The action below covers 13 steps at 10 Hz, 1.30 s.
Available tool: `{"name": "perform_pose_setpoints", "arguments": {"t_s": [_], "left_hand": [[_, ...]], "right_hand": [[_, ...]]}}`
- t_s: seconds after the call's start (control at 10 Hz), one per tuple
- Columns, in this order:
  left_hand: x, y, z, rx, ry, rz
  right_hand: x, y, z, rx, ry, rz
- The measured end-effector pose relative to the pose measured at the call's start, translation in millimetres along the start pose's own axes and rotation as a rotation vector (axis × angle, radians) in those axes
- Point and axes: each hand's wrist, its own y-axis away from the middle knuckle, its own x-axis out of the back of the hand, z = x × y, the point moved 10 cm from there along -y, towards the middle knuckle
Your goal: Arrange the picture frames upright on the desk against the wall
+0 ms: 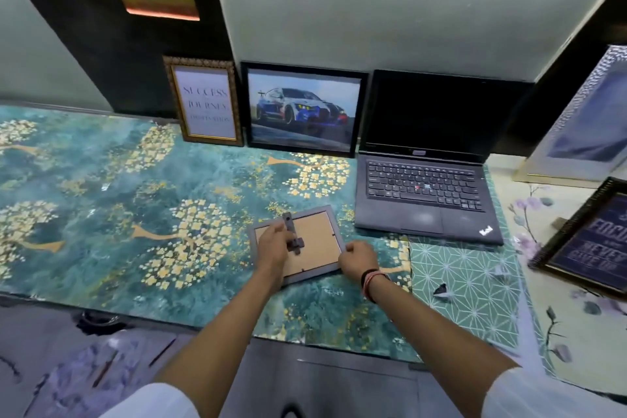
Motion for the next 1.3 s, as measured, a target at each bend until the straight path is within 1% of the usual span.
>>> {"name": "perform_pose_setpoints", "arguments": {"t_s": [0.1,0.2,0.3,0.4,0.5,0.6,0.7,0.8,0.9,1.0,1.1,1.2,1.3], "left_hand": [[0.2,-15.8,-13.9,0.042,0.19,-0.099],[29.8,-18.9,-22.5,0.046,0.094,0.061],[75.5,-15.3,-18.1,-0.016,-0.419,0.39],[71.3,-12.6,-19.2,-0.001,-0.485,0.347],[67.9,-15.6,-11.7,0.041,-0.433,0.309],[71.1,-26.5,-6.2,0.169,-0.191,0.17],[64.5,-29.6,8.7,0.303,0.201,-0.016],[66.5,-41.9,33.3,0.312,0.461,-0.074],[65.7,-52.2,51.3,0.265,0.397,-0.119],[66.4,-62.5,54.8,0.197,0.124,-0.18],[72.6,-70.6,48.7,0.092,-0.186,-0.231],[73.6,-68.1,40.6,0.038,-0.292,-0.24],[77.8,-64.9,35.4,-0.011,-0.341,-0.117]], "right_hand": [[-4.6,-10.8,12.7,-0.056,0.003,0.002],[-1.6,-6.5,7.2,-0.057,0.017,0.02],[-3.2,-4.5,4.6,-0.088,0.026,0.052],[-6.7,-1.1,-0.4,-0.149,0.014,0.061],[7.4,8.3,-14.2,-0.15,-0.083,0.086],[41.0,3.8,-25.2,-0.044,-0.215,0.197],[65.8,-3.9,-50.8,0.058,-0.39,0.212],[74.5,-15.4,-78.3,0.083,-0.496,0.132],[68.9,-24.8,-102.7,0.105,-0.547,0.061],[62.5,-37.8,-109.3,0.12,-0.495,0.09],[57.4,-44.0,-105.2,0.11,-0.431,0.112],[52.6,-37.2,-99.9,0.094,-0.446,0.102],[50.9,-27.3,-96.0,0.063,-0.484,0.092]]}}
